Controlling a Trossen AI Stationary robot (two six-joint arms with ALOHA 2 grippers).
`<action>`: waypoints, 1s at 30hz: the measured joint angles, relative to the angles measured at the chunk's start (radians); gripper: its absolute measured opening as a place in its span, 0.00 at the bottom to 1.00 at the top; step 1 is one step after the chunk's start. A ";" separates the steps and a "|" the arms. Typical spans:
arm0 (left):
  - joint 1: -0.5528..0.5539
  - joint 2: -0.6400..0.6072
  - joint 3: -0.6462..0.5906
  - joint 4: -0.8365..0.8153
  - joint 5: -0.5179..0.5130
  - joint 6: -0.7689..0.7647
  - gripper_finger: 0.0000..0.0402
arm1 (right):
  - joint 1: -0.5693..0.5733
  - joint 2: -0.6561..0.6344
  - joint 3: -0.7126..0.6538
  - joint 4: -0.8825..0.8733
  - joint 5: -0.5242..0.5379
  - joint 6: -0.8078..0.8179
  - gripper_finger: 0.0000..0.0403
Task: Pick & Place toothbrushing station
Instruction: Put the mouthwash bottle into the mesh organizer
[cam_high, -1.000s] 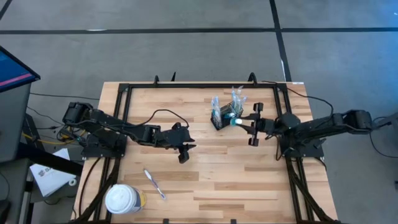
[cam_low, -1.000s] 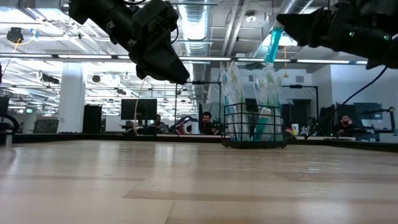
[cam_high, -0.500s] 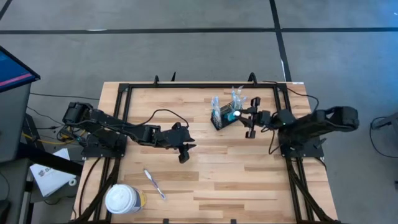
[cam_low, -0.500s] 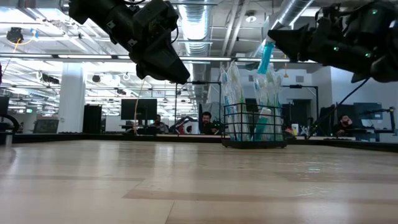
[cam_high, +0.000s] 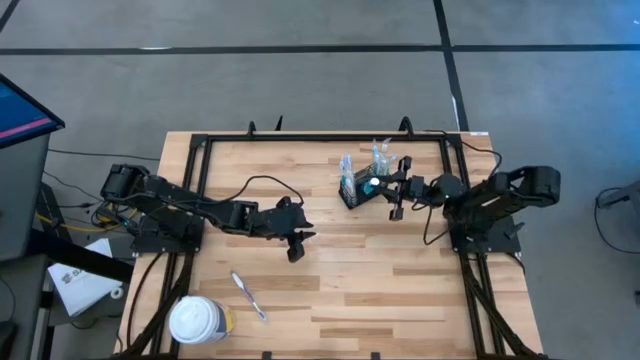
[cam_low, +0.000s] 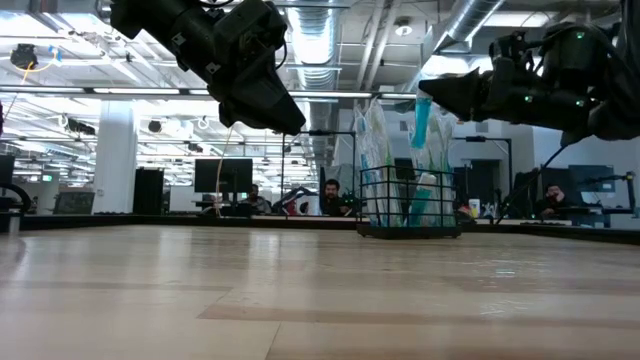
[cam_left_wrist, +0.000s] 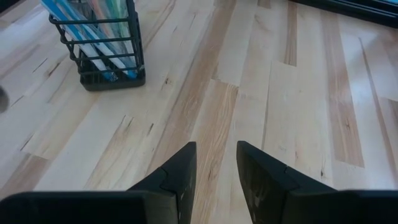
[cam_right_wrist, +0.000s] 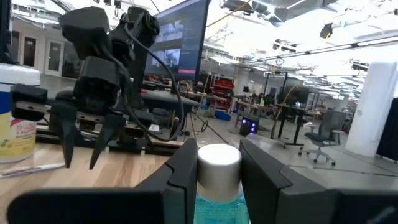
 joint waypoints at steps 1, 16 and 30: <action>0.000 0.000 0.000 0.000 0.000 0.000 0.27 | -0.007 -0.001 0.000 0.000 0.000 0.000 0.20; 0.000 0.000 0.000 0.008 -0.015 0.000 0.27 | -0.052 0.020 0.000 0.000 0.002 0.026 0.20; 0.000 0.000 0.000 0.013 -0.015 0.000 0.27 | -0.059 0.152 0.049 0.001 0.006 0.026 0.20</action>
